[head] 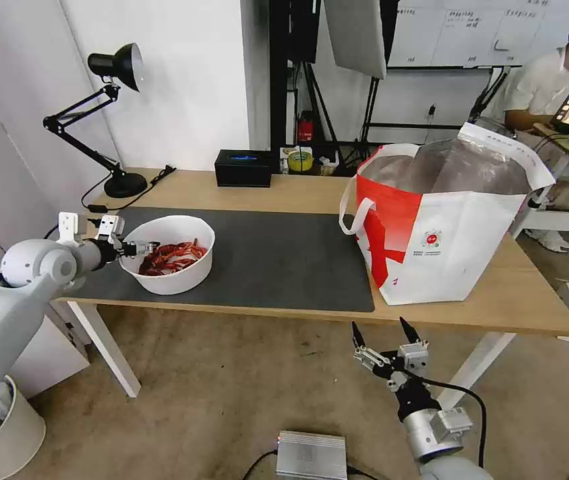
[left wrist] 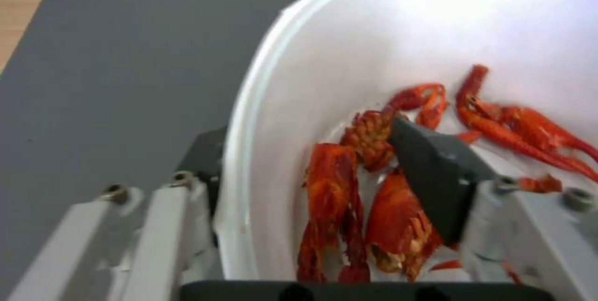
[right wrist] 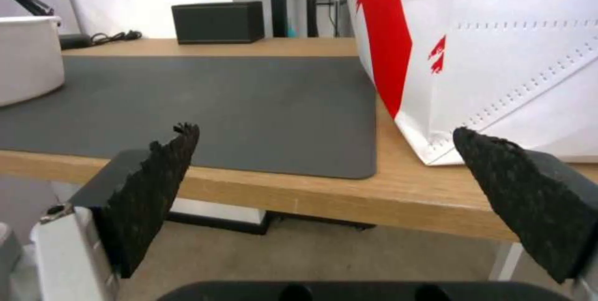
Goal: Pick up the trash from the table and place it into the takeout bag.
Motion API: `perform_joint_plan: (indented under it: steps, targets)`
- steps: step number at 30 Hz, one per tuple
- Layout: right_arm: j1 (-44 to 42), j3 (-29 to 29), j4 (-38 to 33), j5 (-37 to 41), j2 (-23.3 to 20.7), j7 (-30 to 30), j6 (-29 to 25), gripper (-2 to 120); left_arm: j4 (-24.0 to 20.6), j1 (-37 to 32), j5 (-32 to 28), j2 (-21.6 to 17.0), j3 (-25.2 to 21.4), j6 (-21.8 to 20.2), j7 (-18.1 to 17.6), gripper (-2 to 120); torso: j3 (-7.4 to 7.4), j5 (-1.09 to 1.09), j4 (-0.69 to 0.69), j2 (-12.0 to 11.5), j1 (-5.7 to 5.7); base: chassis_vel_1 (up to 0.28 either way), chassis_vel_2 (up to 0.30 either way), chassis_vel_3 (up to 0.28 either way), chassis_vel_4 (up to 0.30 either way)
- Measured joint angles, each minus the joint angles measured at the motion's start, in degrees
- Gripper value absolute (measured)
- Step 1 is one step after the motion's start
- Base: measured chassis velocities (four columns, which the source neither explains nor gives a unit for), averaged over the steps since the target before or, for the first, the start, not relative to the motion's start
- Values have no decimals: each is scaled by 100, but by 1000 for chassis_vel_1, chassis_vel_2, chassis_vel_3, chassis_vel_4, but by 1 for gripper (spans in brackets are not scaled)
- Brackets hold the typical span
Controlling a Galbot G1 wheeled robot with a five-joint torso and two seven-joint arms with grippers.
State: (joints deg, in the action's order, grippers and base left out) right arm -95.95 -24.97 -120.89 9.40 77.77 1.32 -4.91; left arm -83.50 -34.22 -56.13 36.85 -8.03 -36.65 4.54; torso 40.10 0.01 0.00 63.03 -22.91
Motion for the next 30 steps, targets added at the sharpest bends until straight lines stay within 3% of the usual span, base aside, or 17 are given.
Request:
perform_joint_plan:
  steps: [13,16,30]
  targets:
    - [0,0,0,0,0,0,0,100,-137,-44,24,18,25,13,51,6,0,-1,-1,0,0,0,0,0,0]
    - [0,0,0,0,0,0,0,100,-160,-80,23,23,-3,16,60,0,0,0,-1,0,0,0,0,0,0]
    - [0,0,0,0,0,0,0,100,-514,-452,-290,-53,-369,9,-95,0,1,-2,0,0,-1,0,0,0,0]
